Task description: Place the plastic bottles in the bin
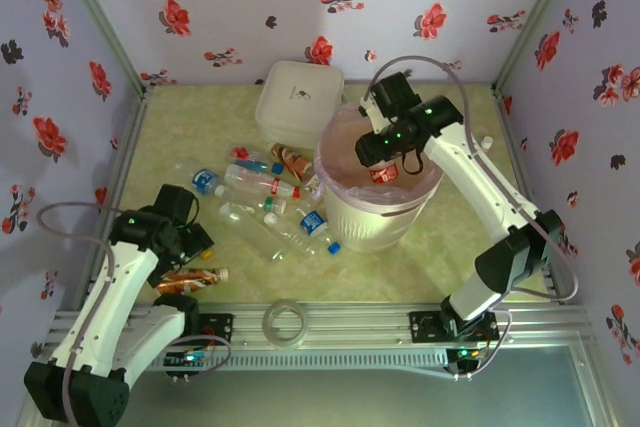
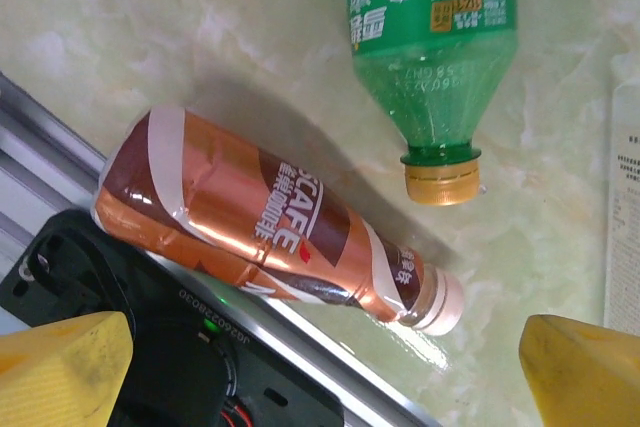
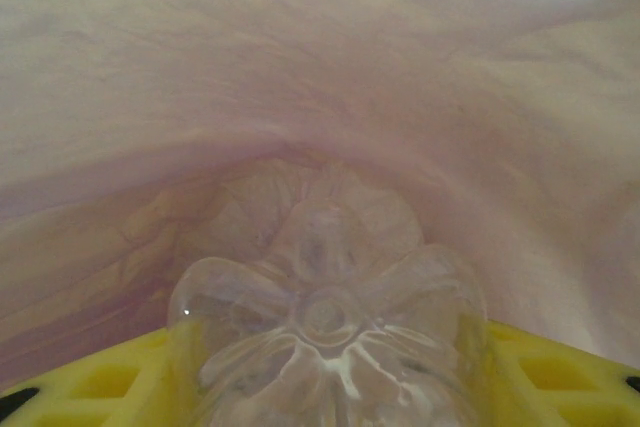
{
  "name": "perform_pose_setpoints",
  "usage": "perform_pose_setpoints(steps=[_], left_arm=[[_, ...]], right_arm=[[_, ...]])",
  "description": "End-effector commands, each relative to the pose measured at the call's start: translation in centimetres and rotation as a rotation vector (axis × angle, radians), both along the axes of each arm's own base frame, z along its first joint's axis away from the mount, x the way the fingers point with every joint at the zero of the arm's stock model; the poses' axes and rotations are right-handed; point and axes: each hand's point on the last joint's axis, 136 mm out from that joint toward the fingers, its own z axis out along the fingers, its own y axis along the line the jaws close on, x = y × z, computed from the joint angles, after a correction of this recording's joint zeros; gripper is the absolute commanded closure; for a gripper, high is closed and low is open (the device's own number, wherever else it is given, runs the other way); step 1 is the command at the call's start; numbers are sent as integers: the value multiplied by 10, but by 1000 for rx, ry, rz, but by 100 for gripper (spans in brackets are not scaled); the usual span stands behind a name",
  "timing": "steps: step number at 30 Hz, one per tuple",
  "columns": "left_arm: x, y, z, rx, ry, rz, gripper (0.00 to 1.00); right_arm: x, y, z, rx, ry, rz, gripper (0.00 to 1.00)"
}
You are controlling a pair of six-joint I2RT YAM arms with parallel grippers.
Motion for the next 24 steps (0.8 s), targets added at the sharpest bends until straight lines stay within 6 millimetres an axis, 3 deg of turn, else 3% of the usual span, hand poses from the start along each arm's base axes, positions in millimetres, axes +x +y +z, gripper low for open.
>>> perform_pose_setpoints(steps=[1, 6, 11, 19, 24], left_arm=[[-16, -4, -5, -38, 55, 53, 0], [-24, -5, -15, -57, 73, 103, 0], [-24, -9, -30, -76, 88, 125, 0], [-19, -12, -47, -88, 94, 148, 0], [-22, -16, -59, -109, 114, 170, 0]], right_arm=[[9, 5, -17, 10, -17, -27, 44], [11, 7, -39, 32, -18, -68, 44], [12, 4, -54, 18, -11, -82, 38], [8, 1, -40, 26, -21, -62, 19], [11, 2, -21, 72, -58, -65, 15]])
